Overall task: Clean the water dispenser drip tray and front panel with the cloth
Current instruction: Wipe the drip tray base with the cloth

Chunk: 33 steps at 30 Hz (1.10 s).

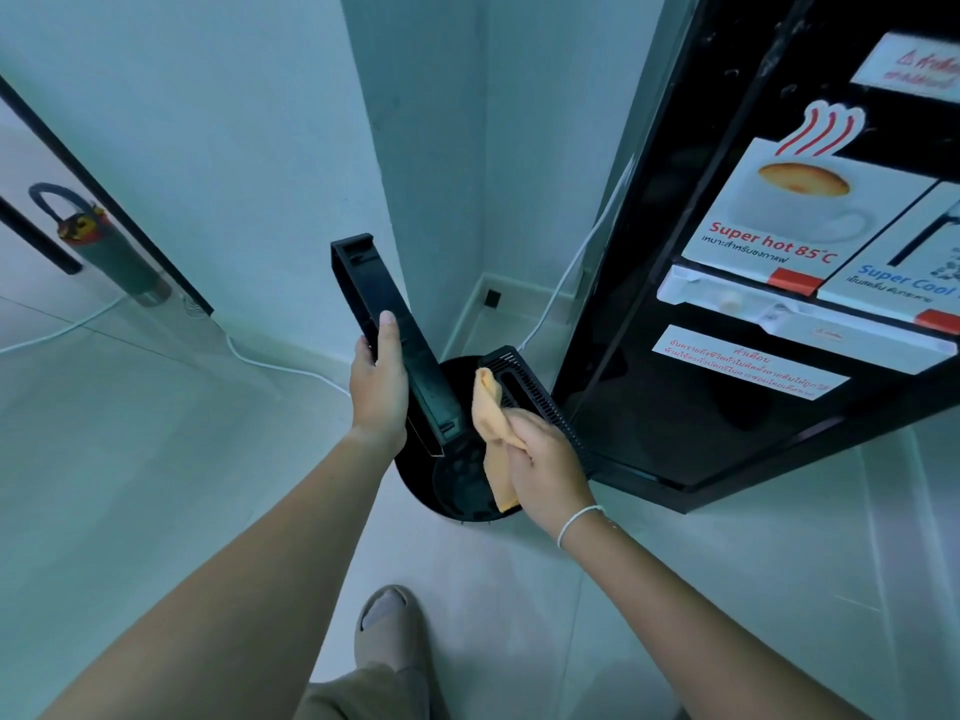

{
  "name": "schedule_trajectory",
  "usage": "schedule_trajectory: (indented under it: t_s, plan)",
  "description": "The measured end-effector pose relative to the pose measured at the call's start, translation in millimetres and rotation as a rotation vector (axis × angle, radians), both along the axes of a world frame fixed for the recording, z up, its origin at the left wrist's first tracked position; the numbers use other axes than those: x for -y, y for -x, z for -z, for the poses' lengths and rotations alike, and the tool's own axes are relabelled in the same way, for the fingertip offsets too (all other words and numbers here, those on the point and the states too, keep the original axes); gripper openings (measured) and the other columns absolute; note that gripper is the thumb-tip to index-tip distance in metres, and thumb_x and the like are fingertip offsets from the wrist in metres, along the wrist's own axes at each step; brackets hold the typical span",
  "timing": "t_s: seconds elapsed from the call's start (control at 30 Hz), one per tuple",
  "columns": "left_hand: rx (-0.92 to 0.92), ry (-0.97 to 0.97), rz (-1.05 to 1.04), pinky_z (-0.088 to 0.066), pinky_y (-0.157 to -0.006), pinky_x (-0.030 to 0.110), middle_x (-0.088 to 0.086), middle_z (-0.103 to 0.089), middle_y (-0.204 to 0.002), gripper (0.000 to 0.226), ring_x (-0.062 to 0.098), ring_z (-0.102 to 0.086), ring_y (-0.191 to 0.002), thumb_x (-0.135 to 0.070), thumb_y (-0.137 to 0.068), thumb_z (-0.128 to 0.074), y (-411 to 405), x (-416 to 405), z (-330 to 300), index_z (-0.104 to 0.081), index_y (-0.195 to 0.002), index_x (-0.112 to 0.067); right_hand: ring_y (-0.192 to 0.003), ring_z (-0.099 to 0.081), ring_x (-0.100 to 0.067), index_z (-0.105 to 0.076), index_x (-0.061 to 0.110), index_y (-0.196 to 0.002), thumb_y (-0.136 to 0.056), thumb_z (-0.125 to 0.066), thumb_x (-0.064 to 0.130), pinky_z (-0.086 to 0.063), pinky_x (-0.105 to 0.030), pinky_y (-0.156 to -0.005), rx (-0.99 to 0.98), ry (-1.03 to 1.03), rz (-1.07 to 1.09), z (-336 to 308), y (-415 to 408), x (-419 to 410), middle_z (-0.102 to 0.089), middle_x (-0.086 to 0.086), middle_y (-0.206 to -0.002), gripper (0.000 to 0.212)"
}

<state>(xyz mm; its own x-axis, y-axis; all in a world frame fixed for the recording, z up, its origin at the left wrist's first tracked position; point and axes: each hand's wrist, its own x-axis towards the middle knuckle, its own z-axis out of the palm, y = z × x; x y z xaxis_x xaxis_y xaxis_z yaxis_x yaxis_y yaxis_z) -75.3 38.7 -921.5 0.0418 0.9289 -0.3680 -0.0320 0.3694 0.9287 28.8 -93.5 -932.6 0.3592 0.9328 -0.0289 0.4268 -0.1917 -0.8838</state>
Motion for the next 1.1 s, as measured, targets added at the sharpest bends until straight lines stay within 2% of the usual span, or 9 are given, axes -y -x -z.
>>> schedule_trajectory:
  t_s: [0.07,0.13,0.27,0.43,0.6,0.7,0.83,1.0,1.1]
  plan:
    - [-0.003,-0.007,-0.012,-0.032,-0.112,0.043,-0.014,-0.045,-0.134,0.076,0.013,-0.042,-0.128,-0.072,-0.079,-0.044,5.5,-3.4,1.7,-0.039,-0.139,-0.026,-0.098,-0.046,-0.023,-0.065,0.01,-0.103,-0.088,-0.04,0.004,-0.038,-0.028,-0.081,-0.116,0.167,0.107,3.4,-3.4,3.4,-0.055,0.011,-0.082,0.031]
    - [-0.033,-0.001,-0.01,-0.031,-0.112,0.042,-0.017,-0.044,-0.123,0.066,0.009,-0.042,-0.122,-0.066,-0.086,-0.042,10.5,-4.9,4.3,-0.039,-0.138,-0.026,-0.093,-0.045,-0.02,-0.065,0.011,-0.098,-0.087,-0.045,0.002,-0.037,-0.026,-0.076,-0.239,0.272,0.159,4.3,-4.6,5.3,-0.054,0.006,-0.082,0.025]
    - [-0.069,0.019,0.012,-0.03,-0.112,0.04,-0.015,-0.044,-0.123,0.064,0.009,-0.04,-0.117,-0.062,-0.089,-0.04,17.7,-1.1,4.5,-0.038,-0.14,-0.024,-0.082,-0.052,-0.017,-0.064,0.018,-0.093,-0.085,-0.052,0.002,-0.042,-0.024,-0.063,-0.426,0.363,0.195,0.2,-5.9,7.7,-0.056,0.001,-0.091,0.021]
    - [-0.08,0.046,0.038,-0.032,-0.11,0.041,-0.017,-0.044,-0.121,0.061,0.008,-0.04,-0.114,-0.065,-0.088,-0.039,24.3,1.5,9.1,-0.043,-0.136,-0.027,-0.084,-0.056,-0.024,-0.059,0.021,-0.104,-0.085,-0.057,0.004,-0.042,-0.025,-0.05,-0.676,0.425,0.318,6.5,-4.0,12.9,-0.062,-0.003,-0.092,0.025]
    - [-0.083,0.07,0.061,-0.033,-0.11,0.045,-0.013,-0.047,-0.138,0.082,0.013,-0.043,-0.127,-0.078,-0.072,-0.043,26.5,7.6,15.0,-0.043,-0.137,-0.029,-0.084,-0.058,-0.026,-0.053,0.017,-0.12,-0.087,-0.05,-0.005,-0.046,-0.029,-0.055,-0.984,0.35,0.387,18.8,2.3,16.4,-0.062,-0.01,-0.103,0.039]
    - [-0.081,0.081,0.072,-0.032,-0.111,0.046,-0.01,-0.043,-0.144,0.094,0.014,-0.04,-0.132,-0.081,-0.066,-0.044,25.4,9.8,18.9,-0.036,-0.143,-0.026,-0.076,-0.059,-0.023,-0.05,0.014,-0.126,-0.088,-0.045,-0.009,-0.047,-0.028,-0.055,-1.133,0.306,0.405,29.4,7.1,17.0,-0.063,-0.009,-0.095,0.044]
    - [-0.079,0.083,0.086,-0.03,-0.112,0.045,-0.011,-0.04,-0.146,0.082,0.013,-0.038,-0.133,-0.074,-0.078,-0.042,24.4,10.3,28.1,-0.035,-0.144,-0.025,-0.077,-0.058,-0.021,-0.044,0.011,-0.132,-0.09,-0.043,-0.009,-0.05,-0.022,-0.048,-1.223,0.338,0.425,46.4,15.4,25.8,-0.062,-0.01,-0.096,0.048]
    - [-0.096,0.109,0.101,-0.032,-0.111,0.047,-0.01,-0.044,-0.144,0.098,0.014,-0.042,-0.132,-0.083,-0.061,-0.045,25.1,10.4,36.0,-0.038,-0.142,-0.028,-0.076,-0.057,-0.02,-0.043,0.01,-0.134,-0.091,-0.042,-0.007,-0.048,-0.023,-0.048,-1.238,0.346,0.459,63.4,19.3,23.2,-0.061,-0.01,-0.096,0.046]
    - [-0.094,0.102,0.109,-0.032,-0.111,0.047,-0.01,-0.043,-0.144,0.089,0.014,-0.04,-0.132,-0.079,-0.07,-0.043,25.3,11.5,39.4,-0.038,-0.142,-0.027,-0.075,-0.057,-0.019,-0.047,0.012,-0.128,-0.092,-0.042,-0.006,-0.048,-0.024,-0.049,-1.296,0.325,0.439,65.5,18.7,17.1,-0.061,-0.009,-0.092,0.04]
